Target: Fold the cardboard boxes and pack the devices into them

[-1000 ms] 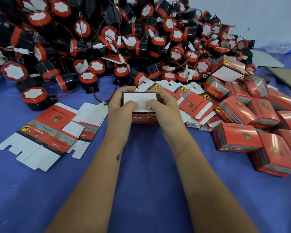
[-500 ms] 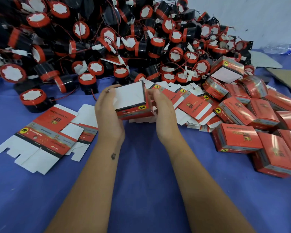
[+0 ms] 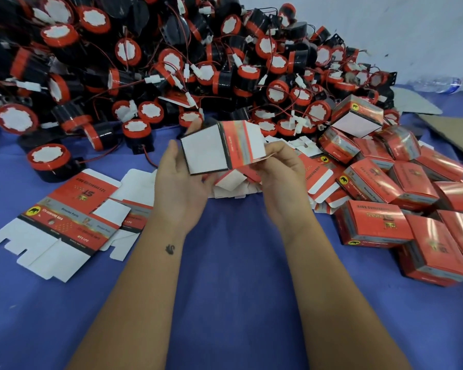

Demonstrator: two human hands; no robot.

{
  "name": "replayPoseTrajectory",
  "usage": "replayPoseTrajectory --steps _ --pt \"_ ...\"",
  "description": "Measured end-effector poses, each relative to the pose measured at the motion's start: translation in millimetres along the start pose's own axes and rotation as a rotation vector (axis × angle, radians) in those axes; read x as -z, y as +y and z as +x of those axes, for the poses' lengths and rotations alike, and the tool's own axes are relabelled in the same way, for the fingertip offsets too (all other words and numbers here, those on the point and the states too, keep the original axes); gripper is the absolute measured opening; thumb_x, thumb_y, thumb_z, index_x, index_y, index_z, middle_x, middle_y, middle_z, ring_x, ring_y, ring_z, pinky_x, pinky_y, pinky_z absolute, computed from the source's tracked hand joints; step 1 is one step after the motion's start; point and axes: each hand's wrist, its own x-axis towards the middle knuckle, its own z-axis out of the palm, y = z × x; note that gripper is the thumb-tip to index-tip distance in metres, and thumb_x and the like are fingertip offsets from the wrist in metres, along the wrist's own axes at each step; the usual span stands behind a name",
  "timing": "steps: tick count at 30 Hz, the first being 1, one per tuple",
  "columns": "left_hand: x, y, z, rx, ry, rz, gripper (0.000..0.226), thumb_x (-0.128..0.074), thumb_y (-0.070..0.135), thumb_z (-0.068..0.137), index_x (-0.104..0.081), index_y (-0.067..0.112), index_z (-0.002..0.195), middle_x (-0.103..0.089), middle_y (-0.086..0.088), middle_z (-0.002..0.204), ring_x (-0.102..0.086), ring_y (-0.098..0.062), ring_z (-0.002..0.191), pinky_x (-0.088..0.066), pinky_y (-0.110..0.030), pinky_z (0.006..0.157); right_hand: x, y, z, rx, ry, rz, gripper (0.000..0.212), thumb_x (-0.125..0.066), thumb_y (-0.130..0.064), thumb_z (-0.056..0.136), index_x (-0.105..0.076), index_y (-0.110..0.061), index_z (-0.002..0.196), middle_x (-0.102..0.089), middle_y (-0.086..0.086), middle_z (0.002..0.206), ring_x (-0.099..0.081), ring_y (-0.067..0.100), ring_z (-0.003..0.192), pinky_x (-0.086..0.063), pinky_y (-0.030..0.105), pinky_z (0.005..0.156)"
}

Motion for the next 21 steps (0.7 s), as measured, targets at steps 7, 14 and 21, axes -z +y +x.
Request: replayPoseTrajectory --steps 7,14,21 --pt "-7.3 -12.4 -1.9 0.188 -0.131 0.313 0.069 -0.042 0.069 0.088 -0.061 0.014 0.126 -0.075 -0.005 0.091 -0.071 -0.021 0.077 -0.056 -0.032 0.055 13.3 -0.5 7.7 0.136 0.204 -0.083 0.030 -0.027 0.027 0.063 -0.044 0.003 0.067 -0.065 0.012 0.117 -0.058 0.023 0.104 -0.046 0.034 0.079" --pt "-0.5 -9.2 11.2 -0.048 0.107 0.024 0.016 -0.054 0.023 0.090 -0.066 0.016 0.095 -0.073 0.000 0.092 -0.067 -0.019 0.094 -0.058 -0.034 0.078 0.8 -3.0 15.3 0.125 0.351 -0.354 0.054 -0.033 0.013 0.085 -0.052 -0.022 0.122 -0.053 -0.008 0.132 -0.066 0.009 0.087 -0.047 0.013 0.063" --pt "6.6 -13.0 17.1 -0.044 0.217 -0.141 0.013 -0.055 0.013 0.097 -0.066 0.019 0.104 -0.072 0.002 0.099 -0.068 -0.012 0.096 -0.057 -0.028 0.081 -18.4 -3.7 79.5 0.020 0.062 -0.810 0.064 -0.030 0.020 0.078 -0.053 -0.019 0.123 -0.051 -0.006 0.121 -0.052 0.010 0.107 -0.045 0.030 0.079"
